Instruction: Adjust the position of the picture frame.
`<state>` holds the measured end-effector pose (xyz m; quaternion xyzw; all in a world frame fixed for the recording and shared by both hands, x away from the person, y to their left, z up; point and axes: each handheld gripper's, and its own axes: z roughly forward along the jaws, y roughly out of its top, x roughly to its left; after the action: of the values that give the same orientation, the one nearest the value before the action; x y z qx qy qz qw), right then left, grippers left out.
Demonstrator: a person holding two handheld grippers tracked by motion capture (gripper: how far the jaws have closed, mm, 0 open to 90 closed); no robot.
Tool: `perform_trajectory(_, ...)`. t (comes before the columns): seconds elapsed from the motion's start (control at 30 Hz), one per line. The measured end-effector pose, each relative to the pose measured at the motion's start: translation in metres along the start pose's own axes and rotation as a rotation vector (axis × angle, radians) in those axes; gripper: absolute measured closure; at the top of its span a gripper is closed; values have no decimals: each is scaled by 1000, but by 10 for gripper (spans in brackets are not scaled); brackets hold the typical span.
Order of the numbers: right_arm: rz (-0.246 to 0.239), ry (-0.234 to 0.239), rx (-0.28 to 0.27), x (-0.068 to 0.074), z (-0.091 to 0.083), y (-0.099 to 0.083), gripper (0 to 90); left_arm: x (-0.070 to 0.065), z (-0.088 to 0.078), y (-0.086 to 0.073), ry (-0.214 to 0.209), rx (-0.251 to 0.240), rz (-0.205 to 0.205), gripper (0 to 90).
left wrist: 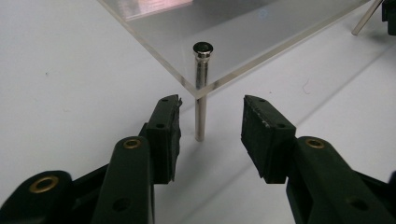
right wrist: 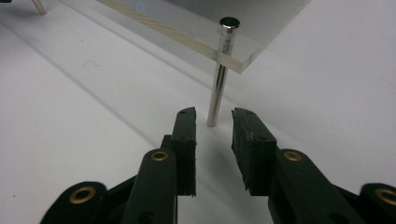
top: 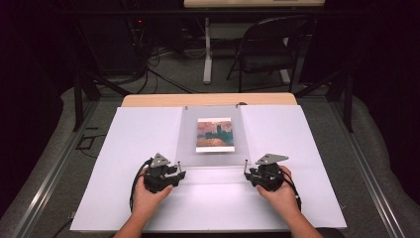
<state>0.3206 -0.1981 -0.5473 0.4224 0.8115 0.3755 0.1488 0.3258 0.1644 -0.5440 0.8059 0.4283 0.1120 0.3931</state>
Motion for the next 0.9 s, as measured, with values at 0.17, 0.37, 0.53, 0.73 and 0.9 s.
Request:
perform_trajectory(0.17,0,-1,22,0,-7,1,624,2,-8,-2,-8,-10,-29,530)
perform_trajectory(0.37,6,11,24,2,-18,-2,585,1,-16,-4,-8,-15,-35,508)
perform_trajectory(0.53,-11,-25,-3,2,-31,-1,570,-2,-23,-7,-14,-9,-26,468)
perform_trajectory(0.73,26,-27,-1,-6,-36,-7,554,-2,-30,-9,-42,-29,-36,401)
perform_trajectory(0.9,44,-14,-15,-6,-36,-7,521,-1,-31,-9,-36,-18,-38,400)
